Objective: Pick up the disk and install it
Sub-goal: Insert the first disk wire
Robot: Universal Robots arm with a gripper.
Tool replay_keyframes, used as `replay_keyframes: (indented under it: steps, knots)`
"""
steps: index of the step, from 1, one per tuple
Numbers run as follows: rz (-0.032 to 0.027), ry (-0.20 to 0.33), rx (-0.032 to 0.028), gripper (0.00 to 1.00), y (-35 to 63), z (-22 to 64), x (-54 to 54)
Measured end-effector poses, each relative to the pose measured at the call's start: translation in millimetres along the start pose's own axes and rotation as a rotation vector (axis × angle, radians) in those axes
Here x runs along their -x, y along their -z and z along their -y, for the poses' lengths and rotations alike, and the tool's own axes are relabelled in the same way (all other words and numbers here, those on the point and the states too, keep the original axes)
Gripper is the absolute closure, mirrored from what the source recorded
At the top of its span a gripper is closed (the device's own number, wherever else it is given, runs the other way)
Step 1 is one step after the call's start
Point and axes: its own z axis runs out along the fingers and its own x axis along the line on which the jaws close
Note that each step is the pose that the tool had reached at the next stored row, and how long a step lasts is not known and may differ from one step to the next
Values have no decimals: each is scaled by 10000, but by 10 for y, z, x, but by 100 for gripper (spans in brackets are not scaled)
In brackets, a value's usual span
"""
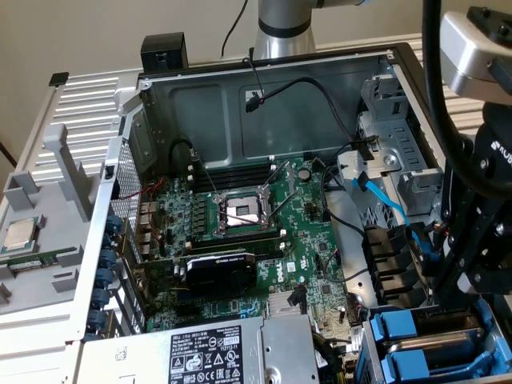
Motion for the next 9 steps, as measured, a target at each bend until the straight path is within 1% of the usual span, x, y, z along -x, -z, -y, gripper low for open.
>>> replay_keyframes:
  steps: [4, 9]
  knots:
    - [5, -1, -2, 84, -5, 1, 1]
    - [35, -47, 2, 84, -12, 2, 7]
